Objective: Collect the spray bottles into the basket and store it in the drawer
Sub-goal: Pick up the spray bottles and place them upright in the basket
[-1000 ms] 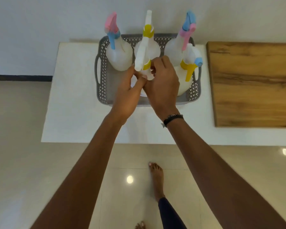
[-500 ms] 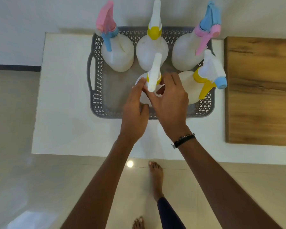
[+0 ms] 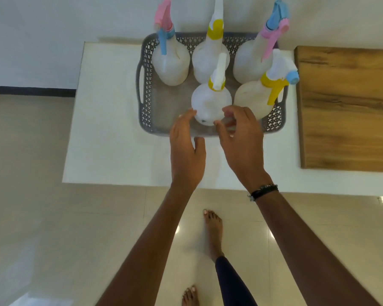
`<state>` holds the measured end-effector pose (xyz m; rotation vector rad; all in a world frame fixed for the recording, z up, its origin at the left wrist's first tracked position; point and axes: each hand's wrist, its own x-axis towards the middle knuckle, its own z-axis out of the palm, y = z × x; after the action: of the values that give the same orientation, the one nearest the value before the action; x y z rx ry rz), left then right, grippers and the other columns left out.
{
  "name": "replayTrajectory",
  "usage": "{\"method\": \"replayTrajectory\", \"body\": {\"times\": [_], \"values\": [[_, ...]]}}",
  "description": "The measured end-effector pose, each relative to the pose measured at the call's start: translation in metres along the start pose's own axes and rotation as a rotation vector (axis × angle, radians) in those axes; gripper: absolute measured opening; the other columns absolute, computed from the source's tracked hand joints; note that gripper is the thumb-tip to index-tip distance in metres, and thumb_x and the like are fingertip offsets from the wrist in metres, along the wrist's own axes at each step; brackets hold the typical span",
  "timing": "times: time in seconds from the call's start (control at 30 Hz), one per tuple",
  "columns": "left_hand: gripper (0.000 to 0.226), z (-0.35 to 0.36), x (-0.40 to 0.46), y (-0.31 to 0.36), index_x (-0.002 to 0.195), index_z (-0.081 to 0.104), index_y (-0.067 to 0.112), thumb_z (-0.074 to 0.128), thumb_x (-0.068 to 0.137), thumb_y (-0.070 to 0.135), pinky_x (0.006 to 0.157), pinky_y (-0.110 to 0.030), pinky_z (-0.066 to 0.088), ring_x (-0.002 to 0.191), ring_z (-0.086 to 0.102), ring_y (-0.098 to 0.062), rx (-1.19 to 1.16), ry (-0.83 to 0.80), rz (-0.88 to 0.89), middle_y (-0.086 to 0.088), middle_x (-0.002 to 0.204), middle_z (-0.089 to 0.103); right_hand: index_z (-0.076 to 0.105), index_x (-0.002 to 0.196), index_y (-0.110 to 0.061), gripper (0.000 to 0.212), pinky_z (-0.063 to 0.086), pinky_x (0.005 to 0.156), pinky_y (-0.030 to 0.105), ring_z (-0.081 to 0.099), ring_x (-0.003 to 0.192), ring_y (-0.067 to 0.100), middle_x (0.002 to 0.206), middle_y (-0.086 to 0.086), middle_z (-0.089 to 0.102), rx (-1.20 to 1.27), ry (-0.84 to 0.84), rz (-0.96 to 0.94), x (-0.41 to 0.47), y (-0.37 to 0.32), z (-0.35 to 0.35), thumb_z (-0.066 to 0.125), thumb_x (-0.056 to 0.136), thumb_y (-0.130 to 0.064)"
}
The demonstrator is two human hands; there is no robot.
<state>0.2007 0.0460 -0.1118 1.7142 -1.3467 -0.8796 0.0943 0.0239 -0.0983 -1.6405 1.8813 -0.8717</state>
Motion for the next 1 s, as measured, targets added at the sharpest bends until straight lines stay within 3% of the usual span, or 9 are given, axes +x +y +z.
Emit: {"method": "replayTrajectory", "body": {"times": [0.23, 0.5, 0.67, 0.8, 0.9, 1.0], "values": [[0.038, -0.057, -0.116, -0.019, 0.127, 0.051, 0.015, 0.044, 0.092, 0.002, 0.103, -0.037, 0.047, 0.123, 0.047, -0.012, 0.005, -0.001, -0.076, 0.001, 0.133, 0.055, 0.064, 0.108, -0.011, 0.016, 0.052, 0.073, 0.016, 0.060, 0.085, 0.007, 0.107, 0.002, 0.066, 0.064, -0.132, -0.034, -0.128, -0.018, 0.003, 0.056, 0.096, -0.016], [0.023, -0.120, -0.258, -0.076, 0.115, 0.054, 0.017, 0.049, 0.094, 0.010, 0.093, -0.037, 0.051, 0.114, 0.053, -0.012, -0.016, -0.005, -0.193, 0.005, 0.119, 0.061, 0.066, 0.103, -0.012, 0.014, 0.057, 0.078, 0.030, 0.062, 0.086, 0.011, 0.102, 0.001, 0.067, 0.073, -0.303, -0.059, -0.271, -0.025, 0.022, 0.056, 0.095, -0.015], [0.020, -0.145, -0.348, -0.123, 0.112, 0.054, 0.019, 0.047, 0.095, 0.011, 0.078, -0.020, 0.049, 0.106, 0.056, -0.010, 0.012, 0.016, -0.249, 0.008, 0.113, 0.061, 0.067, 0.101, -0.012, 0.014, 0.056, 0.080, 0.031, 0.062, 0.087, 0.013, 0.103, 0.002, 0.068, 0.059, -0.448, -0.058, -0.359, -0.011, 0.032, 0.054, 0.095, -0.014], [0.019, -0.166, -0.425, -0.161, 0.113, 0.054, 0.017, 0.046, 0.096, 0.013, 0.082, -0.010, 0.044, 0.102, 0.057, -0.007, 0.058, -0.012, -0.313, 0.005, 0.113, 0.063, 0.067, 0.099, -0.013, 0.014, 0.056, 0.081, 0.032, 0.063, 0.086, 0.014, 0.101, 0.001, 0.069, 0.055, -0.533, -0.031, -0.433, 0.006, 0.034, 0.054, 0.095, -0.014], [0.018, -0.186, -0.489, -0.186, 0.113, 0.055, 0.014, 0.047, 0.096, 0.012, 0.075, -0.003, 0.043, 0.099, 0.059, -0.007, 0.104, -0.052, -0.347, 0.004, 0.110, 0.064, 0.068, 0.099, -0.014, 0.015, 0.055, 0.082, 0.031, 0.064, 0.087, 0.014, 0.101, 0.000, 0.069, 0.067, -0.591, 0.041, -0.493, 0.022, 0.031, 0.054, 0.095, -0.014], [0.018, -0.208, -0.553, -0.204, 0.112, 0.055, 0.010, 0.045, 0.097, 0.011, 0.079, -0.008, 0.046, 0.096, 0.059, -0.010, 0.113, -0.051, -0.416, 0.000, 0.109, 0.066, 0.069, 0.098, -0.013, 0.014, 0.053, 0.082, 0.025, 0.063, 0.088, 0.013, 0.102, 0.001, 0.070, 0.088, -0.635, 0.119, -0.555, 0.037, 0.027, 0.055, 0.094, -0.013]]}}
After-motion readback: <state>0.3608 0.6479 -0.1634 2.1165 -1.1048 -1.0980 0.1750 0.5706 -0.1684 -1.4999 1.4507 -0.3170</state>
